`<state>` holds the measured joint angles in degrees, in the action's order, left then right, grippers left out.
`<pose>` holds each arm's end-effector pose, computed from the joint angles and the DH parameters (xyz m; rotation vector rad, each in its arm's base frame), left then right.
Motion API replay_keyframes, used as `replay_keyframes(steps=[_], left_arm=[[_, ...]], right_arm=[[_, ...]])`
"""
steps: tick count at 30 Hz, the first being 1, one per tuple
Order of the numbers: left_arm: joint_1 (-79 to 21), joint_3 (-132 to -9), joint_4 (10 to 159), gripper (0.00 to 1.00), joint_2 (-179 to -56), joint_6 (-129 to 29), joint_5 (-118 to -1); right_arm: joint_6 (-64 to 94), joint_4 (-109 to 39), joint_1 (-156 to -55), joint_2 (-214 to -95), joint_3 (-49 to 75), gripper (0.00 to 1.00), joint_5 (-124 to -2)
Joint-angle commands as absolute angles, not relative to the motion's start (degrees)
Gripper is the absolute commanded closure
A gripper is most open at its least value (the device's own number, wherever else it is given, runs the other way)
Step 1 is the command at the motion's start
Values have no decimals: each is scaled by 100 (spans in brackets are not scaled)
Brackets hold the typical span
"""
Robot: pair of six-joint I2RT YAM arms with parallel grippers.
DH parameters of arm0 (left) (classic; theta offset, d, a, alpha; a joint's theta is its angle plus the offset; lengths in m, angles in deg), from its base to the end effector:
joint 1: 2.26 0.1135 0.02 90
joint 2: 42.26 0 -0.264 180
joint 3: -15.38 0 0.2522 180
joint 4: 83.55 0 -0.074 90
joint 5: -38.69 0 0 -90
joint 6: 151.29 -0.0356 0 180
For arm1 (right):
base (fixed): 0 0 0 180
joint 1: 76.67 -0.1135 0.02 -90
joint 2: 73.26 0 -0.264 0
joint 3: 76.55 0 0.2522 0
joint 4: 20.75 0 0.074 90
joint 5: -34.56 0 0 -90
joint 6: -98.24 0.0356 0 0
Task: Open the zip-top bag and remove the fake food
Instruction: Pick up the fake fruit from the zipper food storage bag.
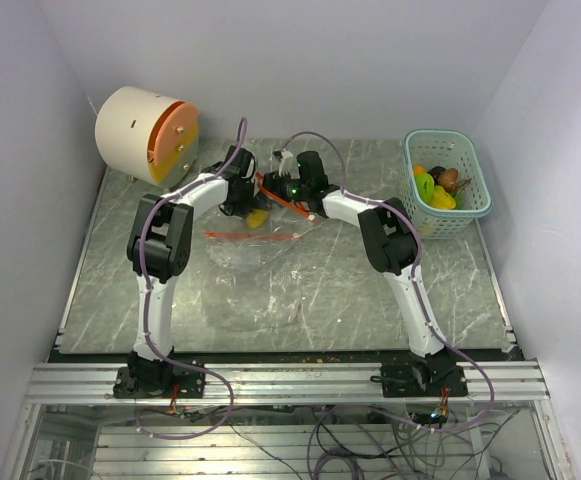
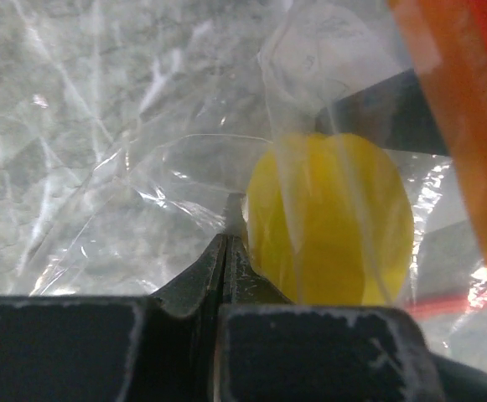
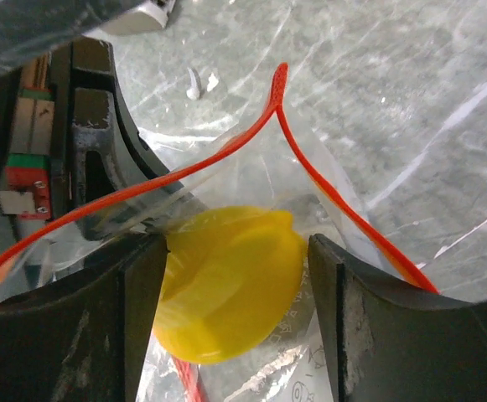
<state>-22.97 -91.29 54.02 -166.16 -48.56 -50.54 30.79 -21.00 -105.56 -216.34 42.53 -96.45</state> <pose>0.4337 -0.1635 0.1633 0.1778 2.6184 -0.1878 0.4733 0.2878 0.1281 -0.6102 2.0265 1.2701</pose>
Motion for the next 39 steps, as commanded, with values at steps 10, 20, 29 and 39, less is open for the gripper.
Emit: replay_keyframes(steps=[10, 20, 29, 39], left_arm=[[-2532, -8891, 5699, 93, -16430, -4283, -5303], [-2610, -8463, 6066, 93, -16253, -3904, -5269], [-2669, -8189, 6110, 93, -15944, -3817, -5135], [-2652, -8021, 5865, 93, -15452, -3896, -5054]], right_arm=[[3315, -2222, -10743, -20829, 2732, 21, -9843], [3277, -2032, -10705, -20107, 1800, 65, -9824], [3169, -2494, -10400, -19843, 1963, 55, -9792], [3234, -2458, -10107, -19545, 1736, 93, -9573]])
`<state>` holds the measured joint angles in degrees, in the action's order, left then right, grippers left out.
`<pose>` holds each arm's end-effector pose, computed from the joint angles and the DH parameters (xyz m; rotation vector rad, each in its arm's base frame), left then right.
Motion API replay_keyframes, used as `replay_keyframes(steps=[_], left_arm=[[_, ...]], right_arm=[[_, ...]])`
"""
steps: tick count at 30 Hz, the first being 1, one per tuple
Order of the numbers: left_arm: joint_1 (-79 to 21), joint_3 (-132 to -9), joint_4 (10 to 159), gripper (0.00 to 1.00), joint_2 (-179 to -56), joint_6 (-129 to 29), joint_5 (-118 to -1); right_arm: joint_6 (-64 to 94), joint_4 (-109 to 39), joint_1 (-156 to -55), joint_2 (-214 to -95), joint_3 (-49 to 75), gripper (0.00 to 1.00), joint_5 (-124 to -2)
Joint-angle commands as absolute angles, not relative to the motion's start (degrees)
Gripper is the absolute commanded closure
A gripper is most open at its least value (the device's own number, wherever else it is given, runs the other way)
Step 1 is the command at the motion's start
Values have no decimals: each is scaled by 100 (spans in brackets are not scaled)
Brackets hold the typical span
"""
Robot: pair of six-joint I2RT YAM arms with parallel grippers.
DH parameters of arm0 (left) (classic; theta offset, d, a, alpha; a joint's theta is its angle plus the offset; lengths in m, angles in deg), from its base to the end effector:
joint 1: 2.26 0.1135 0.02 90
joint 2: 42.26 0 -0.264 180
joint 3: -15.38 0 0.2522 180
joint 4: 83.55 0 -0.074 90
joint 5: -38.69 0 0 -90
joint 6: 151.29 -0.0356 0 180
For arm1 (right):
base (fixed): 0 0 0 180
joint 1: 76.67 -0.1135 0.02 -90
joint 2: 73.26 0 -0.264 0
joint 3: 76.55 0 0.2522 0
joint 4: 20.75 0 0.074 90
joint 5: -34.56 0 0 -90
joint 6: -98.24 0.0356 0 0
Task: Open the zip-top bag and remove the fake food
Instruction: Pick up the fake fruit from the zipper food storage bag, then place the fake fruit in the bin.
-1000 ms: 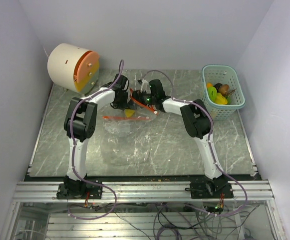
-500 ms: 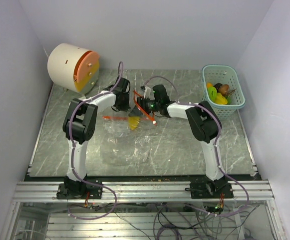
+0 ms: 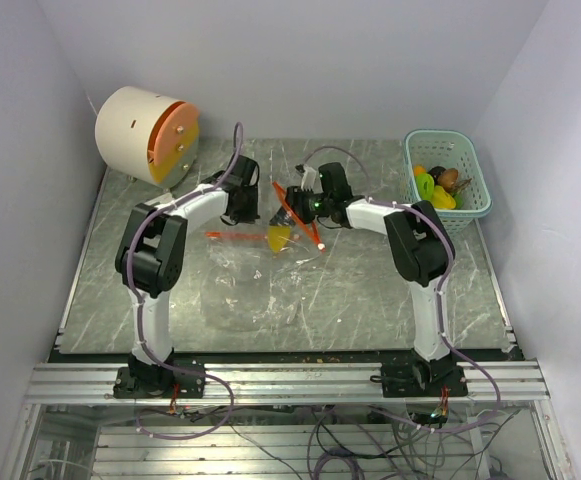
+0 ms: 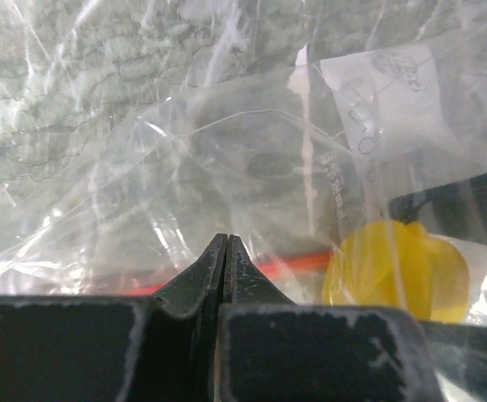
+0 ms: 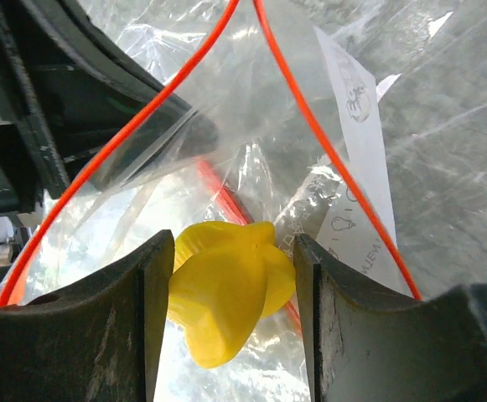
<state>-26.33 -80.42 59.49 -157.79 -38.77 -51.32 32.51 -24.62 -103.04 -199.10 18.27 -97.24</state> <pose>0.3939 -0.1759 0.1750 0.0351 2.5906 -0.3067 0.4134 0.2314 0.1400 -0.4892 2.2402 1.2781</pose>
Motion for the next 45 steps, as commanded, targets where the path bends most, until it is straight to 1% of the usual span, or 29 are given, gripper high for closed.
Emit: replay_keyframes(steps=[1, 7, 12, 17, 22, 28, 34, 40, 42, 45], left_arm=[[-2647, -8002, 5861, 93, -15442, -3904, -5067], [-2643, -7672, 5929, 93, -15420, -3905, -5097], [-2648, -7508, 6079, 93, -15445, -3853, -5157], [-2642, -7605, 6020, 93, -15434, -3916, -5193], [-2650, -7767, 5915, 93, -15280, -3966, -5236], [-2651, -7898, 5806, 93, -14876, -3989, -5333], [-2648, -8235, 5588, 92, -14636, -4054, -5371], [-2643, -8364, 5558, 89, -14463, -4055, -5477], [-2646, -8354, 5565, 88, -14428, -4063, -5499], [-2643, -8342, 5573, 87, -14360, -4066, -5481]], right_arm=[[3307, -2411, -10010, -19484, 1704, 93, -9539], [3561, -2415, -9326, -18847, 1548, 91, -9175], [3180, -3171, -8855, -18275, 1885, 91, -8682], [2874, -3753, -8238, -17920, 2352, 89, -8501], [2944, -4204, -7508, -17565, 2734, 88, -7932], [3491, -4406, -6455, -17255, 2643, 87, -7461], [3449, -4467, -6193, -17237, 2380, 84, -7241], [3175, -4419, -6158, -17552, 2669, 83, -6901], [3120, -4515, -6156, -17683, 2909, 80, -6907], [3144, -4426, -6168, -17622, 2979, 67, -7073]])
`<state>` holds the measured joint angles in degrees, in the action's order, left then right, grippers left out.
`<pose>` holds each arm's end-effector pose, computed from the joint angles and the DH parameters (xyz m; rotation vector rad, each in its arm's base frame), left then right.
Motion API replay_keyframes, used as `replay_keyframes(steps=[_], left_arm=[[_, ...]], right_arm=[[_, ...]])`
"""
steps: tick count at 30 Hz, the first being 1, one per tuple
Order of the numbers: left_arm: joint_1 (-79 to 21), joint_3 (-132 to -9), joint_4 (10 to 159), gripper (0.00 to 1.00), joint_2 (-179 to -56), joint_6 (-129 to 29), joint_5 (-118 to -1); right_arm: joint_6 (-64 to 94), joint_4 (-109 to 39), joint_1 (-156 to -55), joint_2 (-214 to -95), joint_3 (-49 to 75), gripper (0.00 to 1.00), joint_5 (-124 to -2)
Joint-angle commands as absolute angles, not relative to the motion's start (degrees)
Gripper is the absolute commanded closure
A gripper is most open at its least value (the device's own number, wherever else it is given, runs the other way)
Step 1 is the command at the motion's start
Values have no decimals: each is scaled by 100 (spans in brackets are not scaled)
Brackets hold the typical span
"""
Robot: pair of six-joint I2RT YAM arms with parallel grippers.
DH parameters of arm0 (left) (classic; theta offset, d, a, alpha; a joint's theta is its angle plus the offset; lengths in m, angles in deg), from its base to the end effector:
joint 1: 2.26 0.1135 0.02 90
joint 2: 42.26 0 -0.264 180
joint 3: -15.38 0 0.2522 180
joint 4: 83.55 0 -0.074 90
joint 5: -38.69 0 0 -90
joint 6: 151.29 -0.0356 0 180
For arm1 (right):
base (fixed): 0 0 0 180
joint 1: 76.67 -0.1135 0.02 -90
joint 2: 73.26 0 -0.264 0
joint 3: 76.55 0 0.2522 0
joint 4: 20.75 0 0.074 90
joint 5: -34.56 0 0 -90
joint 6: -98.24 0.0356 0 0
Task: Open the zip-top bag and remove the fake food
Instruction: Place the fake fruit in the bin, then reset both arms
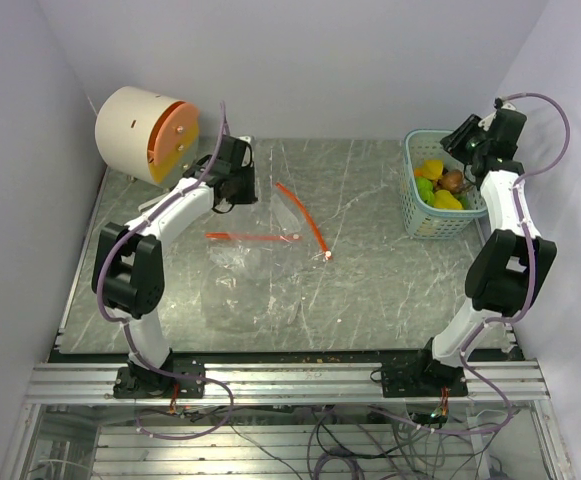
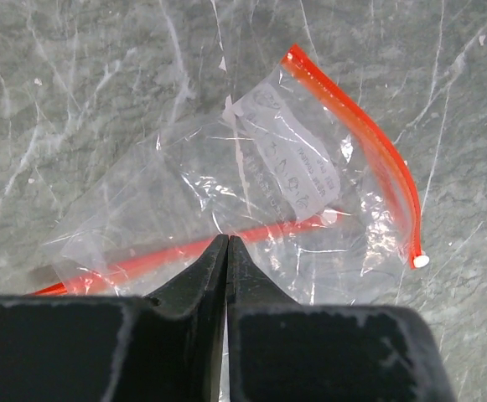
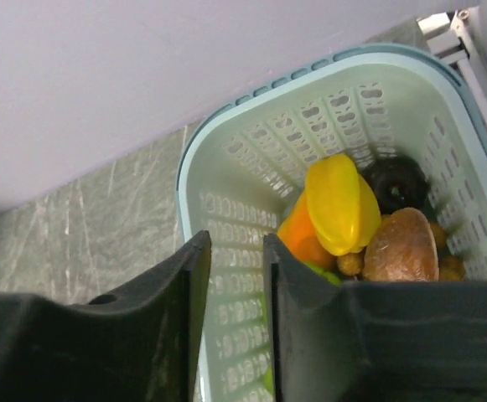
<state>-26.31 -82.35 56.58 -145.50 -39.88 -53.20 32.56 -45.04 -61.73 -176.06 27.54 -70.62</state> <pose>0.3725 -0.1675 0.2683 0.0716 2.4018 -0.4175 0.4182 -0.1019 0.3343 0.4977 1.9119 0.3679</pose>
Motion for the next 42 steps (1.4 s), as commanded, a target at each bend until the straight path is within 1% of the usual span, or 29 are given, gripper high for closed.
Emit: replay_keyframes(steps=[1, 4, 6, 8, 11, 12, 13, 14, 15, 16, 17, 18, 23, 24, 25, 27, 30, 36, 42], left_arm=[[-2645, -8326, 5604, 86, -14326, -4060, -5502], [-2643, -8235, 5779, 82, -14166, -3993, -5562], [-2643, -8135, 5933, 78, -14046, -3929, -5562], [-2628, -8003, 6077, 75, -13914, -3841, -5579], [-2572, -7913, 6091, 68, -13660, -3654, -5339], [-2549, -7829, 6171, 65, -13520, -3597, -5181], [-2487, -7749, 6256, 63, -13373, -3548, -5114], [-2420, -7680, 6329, 60, -13219, -3492, -5054], [-2340, -7618, 6374, 54, -13091, -3444, -4986], [-2260, -7569, 6380, 45, -12962, -3403, -4899], [-2173, -7516, 6362, 33, -12859, -3390, -4809], [-2044, -7492, 6297, 27, -12804, -3437, -4771], [-1424, -7201, 6015, 8, -12420, -3648, -4620], [-1326, -7117, 6004, 5, -12305, -3662, -4595], [-1216, -7000, 6013, 1, -12174, -3682, -4554], [-1077, -6850, 6008, 1, -11955, -3707, -4465], [-910, -6729, 5972, 1, -11741, -3748, -4479], [-715, -6619, 5884, 1, -11551, -3781, -4547], [-648, -6621, 5852, 1, -11521, -3747, -4557]], right_arm=[[3172, -4333, -6203, -17548, 2905, 62, -7157], [3103, -4155, -6440, -17304, 2646, 48, -7246], [2892, -4212, -6713, -17155, 2485, 41, -7163], [2579, -4415, -7054, -17049, 2431, 38, -7000], [2063, -4866, -7606, -16920, 2440, 37, -6655], [1901, -4987, -7768, -16877, 2410, 35, -6530], [1771, -5061, -7929, -16810, 2342, 30, -6474], [1697, -5087, -8013, -16731, 2226, 29, -6441], [1669, -5085, -8073, -16661, 2098, 28, -6396], [1690, -5079, -8122, -16596, 1951, 26, -6341], [1683, -5133, -8165, -16575, 1847, 23, -6342], [1619, -5221, -8213, -16554, 1764, 22, -6342], [1675, -4972, -8378, -16188, 1089, 16, -6372], [1734, -4802, -8377, -16039, 858, 15, -6398], [1778, -4676, -8379, -15864, 712, 11, -6429], [1760, -4531, -8386, -15687, 552, 5, -6500], [1701, -4525, -8384, -15541, 512, 1, -6410], [1650, -4463, -8388, -15302, 375, 0, -6328], [1641, -4466, -8388, -15314, 396, 0, -6312]])
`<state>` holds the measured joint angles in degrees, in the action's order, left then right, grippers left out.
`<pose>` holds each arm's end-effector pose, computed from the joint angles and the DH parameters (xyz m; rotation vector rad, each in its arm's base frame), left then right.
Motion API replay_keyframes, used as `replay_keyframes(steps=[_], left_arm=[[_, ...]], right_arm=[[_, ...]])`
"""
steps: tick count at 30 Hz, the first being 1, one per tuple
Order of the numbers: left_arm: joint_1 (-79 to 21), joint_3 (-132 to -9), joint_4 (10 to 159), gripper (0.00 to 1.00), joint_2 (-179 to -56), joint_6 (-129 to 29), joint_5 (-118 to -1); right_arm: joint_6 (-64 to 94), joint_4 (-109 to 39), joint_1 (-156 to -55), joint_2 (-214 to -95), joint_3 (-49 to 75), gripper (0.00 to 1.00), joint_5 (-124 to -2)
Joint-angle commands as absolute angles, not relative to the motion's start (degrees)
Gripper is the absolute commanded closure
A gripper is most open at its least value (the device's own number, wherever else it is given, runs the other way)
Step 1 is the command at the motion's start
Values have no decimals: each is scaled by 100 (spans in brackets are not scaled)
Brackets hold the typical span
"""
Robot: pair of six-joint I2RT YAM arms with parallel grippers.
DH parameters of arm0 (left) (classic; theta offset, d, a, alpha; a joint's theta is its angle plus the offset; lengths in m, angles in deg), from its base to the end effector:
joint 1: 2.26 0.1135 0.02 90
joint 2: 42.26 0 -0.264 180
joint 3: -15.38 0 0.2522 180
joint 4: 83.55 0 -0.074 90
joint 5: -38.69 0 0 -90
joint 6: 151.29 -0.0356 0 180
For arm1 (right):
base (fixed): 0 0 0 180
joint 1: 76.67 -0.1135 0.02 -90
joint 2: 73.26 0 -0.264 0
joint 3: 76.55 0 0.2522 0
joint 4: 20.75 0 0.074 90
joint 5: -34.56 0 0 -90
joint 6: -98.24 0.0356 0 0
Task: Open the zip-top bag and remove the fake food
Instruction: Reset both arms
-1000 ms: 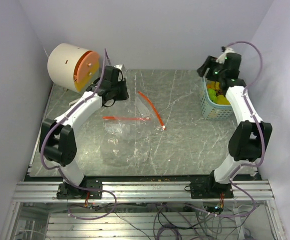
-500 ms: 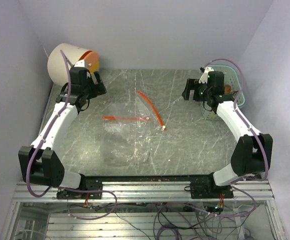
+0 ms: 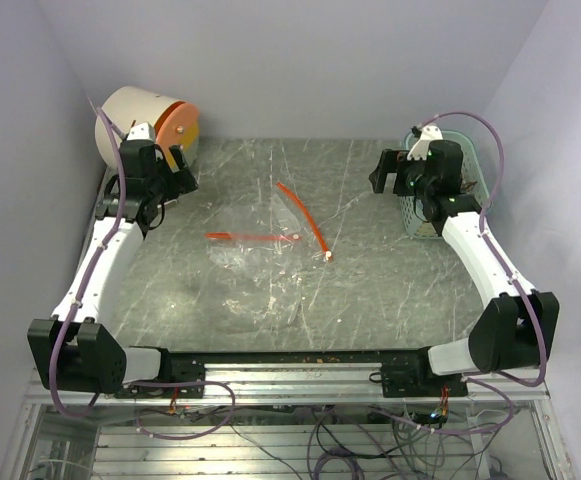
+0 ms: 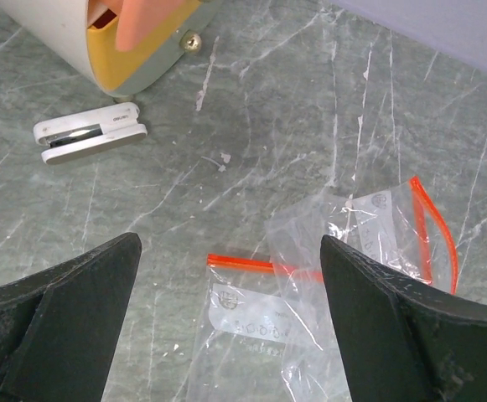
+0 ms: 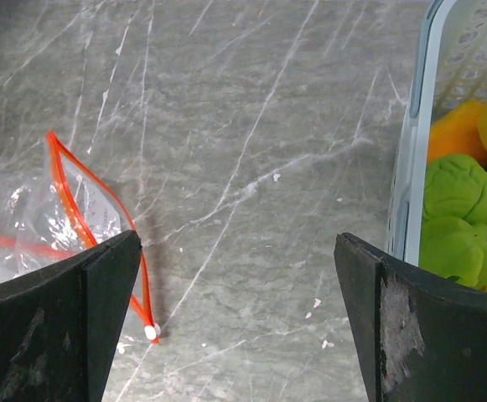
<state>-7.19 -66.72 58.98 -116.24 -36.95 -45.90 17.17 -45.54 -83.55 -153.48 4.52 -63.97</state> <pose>0.2914 -0.0218 0.3492 -0.4086 2.0472 -0.2130 0.3242 0.0444 0.3331 -0.0611 1.9975 0.3259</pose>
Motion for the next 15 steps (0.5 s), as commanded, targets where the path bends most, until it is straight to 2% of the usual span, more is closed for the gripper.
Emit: replay_keyframes(steps=[1, 15], left_arm=[[-648, -6623, 5866, 1, -11521, -3727, -4572], [-638, -6737, 5877, 1, -11696, -3765, -4634]], right_arm=[[1648, -4457, -8388, -15318, 404, 0, -6326], [1672, -4523, -8397, -15318, 465, 1, -6102]])
